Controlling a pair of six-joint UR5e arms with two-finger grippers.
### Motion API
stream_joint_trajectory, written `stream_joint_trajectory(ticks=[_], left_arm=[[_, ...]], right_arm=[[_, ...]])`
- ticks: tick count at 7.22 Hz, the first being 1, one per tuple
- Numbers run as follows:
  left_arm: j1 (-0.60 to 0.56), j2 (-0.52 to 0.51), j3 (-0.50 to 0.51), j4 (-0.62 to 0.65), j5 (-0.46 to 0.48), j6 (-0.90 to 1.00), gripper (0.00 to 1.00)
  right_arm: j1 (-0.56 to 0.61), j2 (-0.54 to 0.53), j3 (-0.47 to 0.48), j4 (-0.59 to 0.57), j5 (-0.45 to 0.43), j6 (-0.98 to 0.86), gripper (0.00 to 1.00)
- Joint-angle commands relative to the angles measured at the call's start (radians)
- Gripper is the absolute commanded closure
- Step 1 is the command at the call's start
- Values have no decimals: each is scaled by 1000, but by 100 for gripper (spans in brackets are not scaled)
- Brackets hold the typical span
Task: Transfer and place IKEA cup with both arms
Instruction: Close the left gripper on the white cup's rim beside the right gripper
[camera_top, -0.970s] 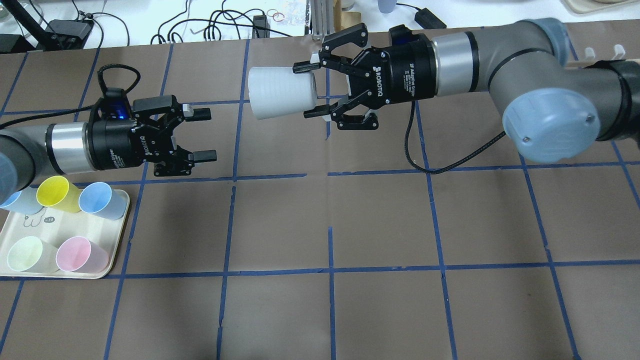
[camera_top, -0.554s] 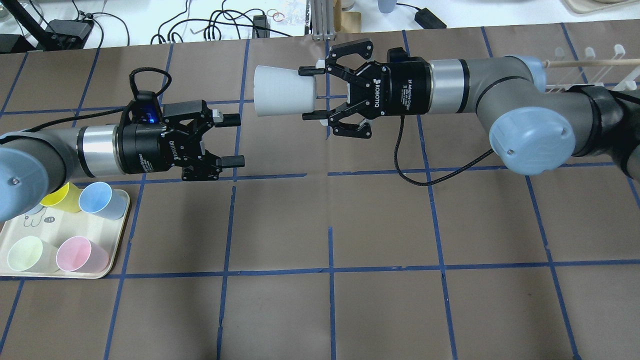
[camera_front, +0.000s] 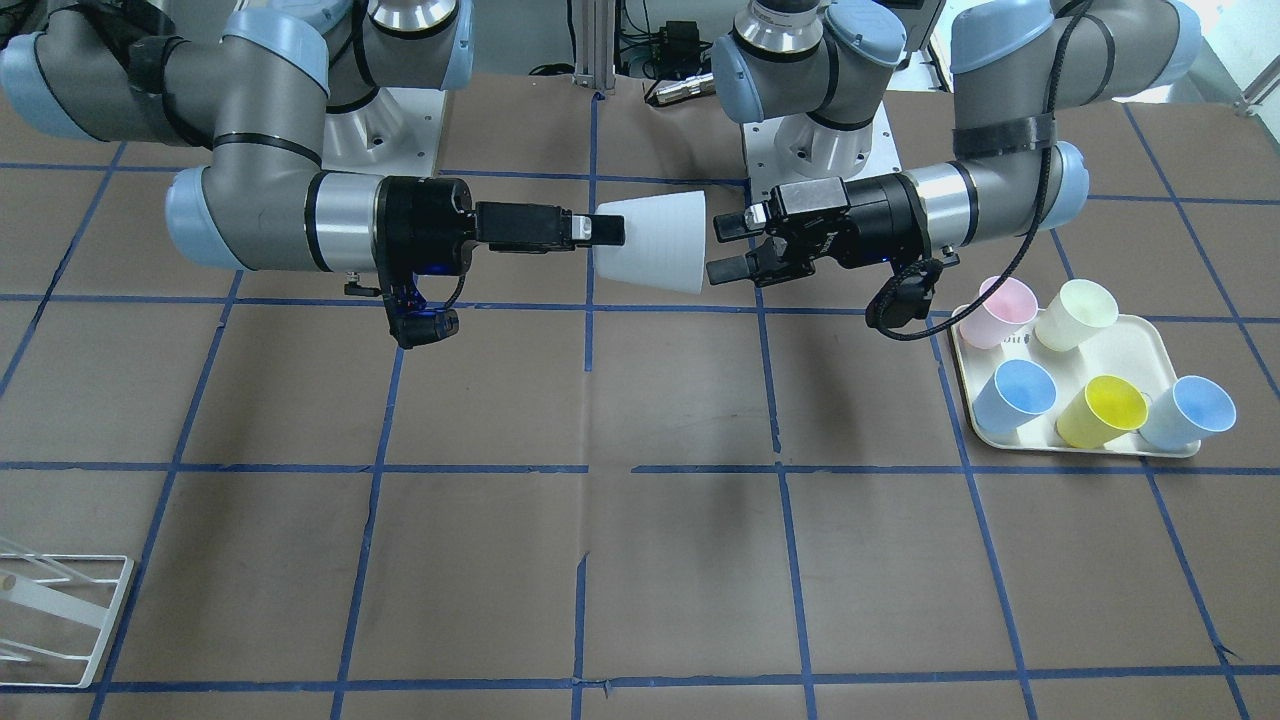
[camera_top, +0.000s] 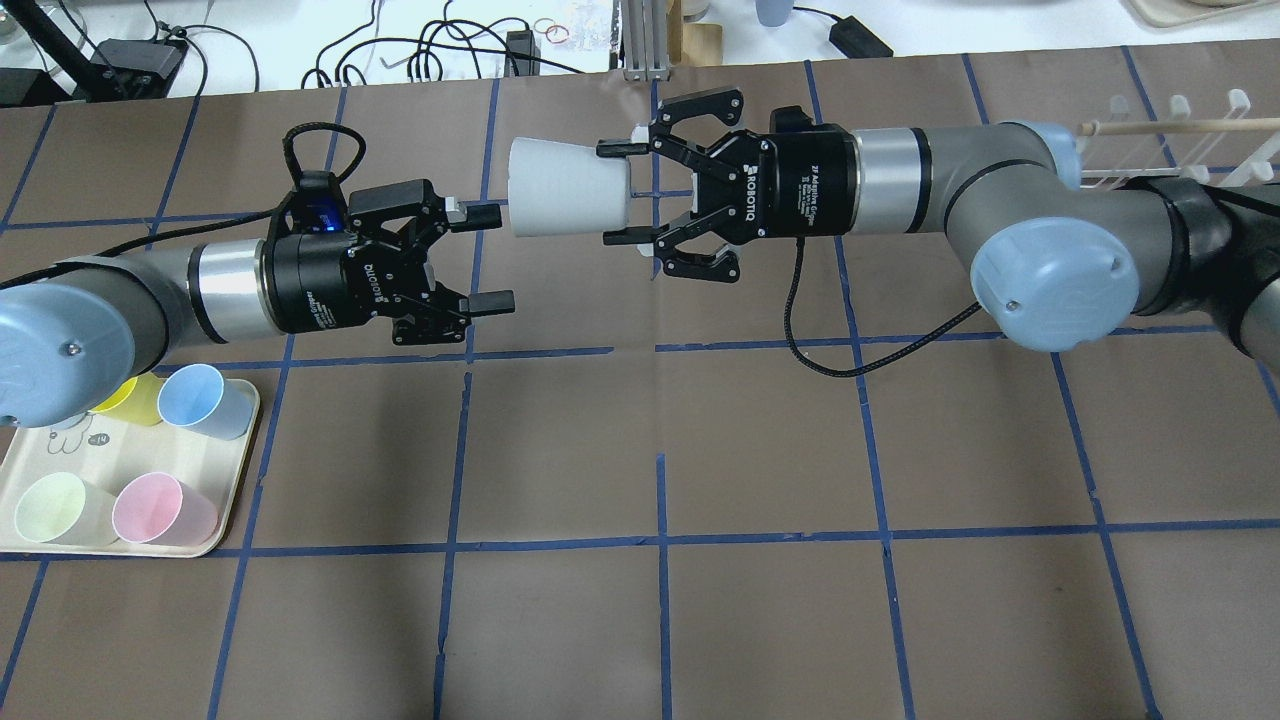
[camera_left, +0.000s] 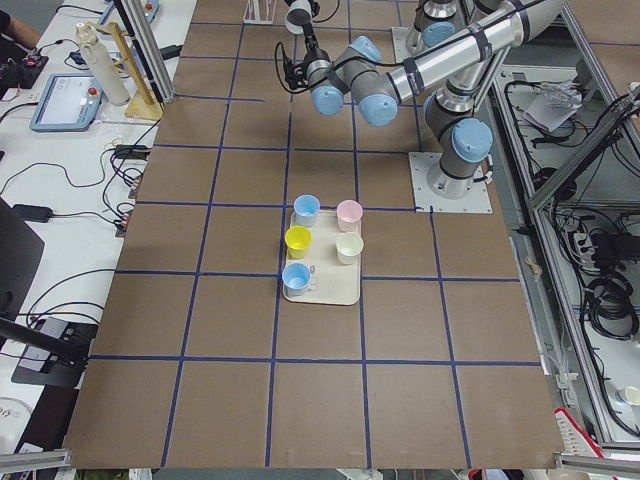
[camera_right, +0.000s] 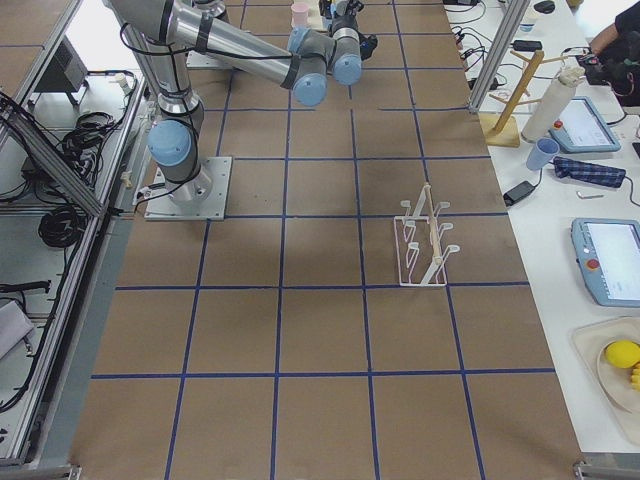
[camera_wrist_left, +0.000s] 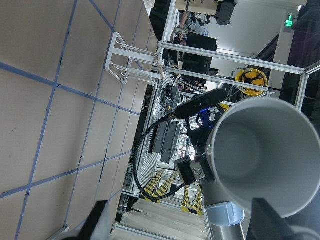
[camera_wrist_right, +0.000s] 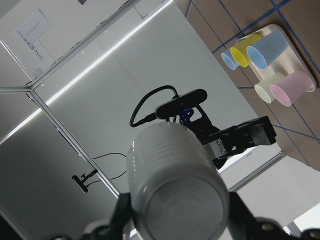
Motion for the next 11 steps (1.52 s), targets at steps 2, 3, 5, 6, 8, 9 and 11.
stream_joint_trajectory(ticks=[2, 3, 5, 6, 8, 9, 11], left_arm=[[-46, -22, 8, -2, -64, -4, 0], [-54, -25, 11, 4, -66, -7, 0], [-60, -31, 11, 4, -67, -8, 0], [-64, -28, 11, 4, -67, -22, 16], [-65, -34, 10, 6, -113, -18, 25], [-64, -34, 11, 6, -118, -19, 29], [-61, -39, 10, 27, -116, -16, 57]], right_arm=[[5, 0, 1, 0, 1, 1, 100], [5, 0, 1, 0, -1, 1, 100], [5, 15, 0, -1, 1, 10, 100], [6, 15, 0, 0, 1, 10, 100], [6, 17, 0, 0, -1, 13, 100], [6, 17, 0, 0, -1, 25, 100], [6, 17, 0, 0, -2, 27, 100]])
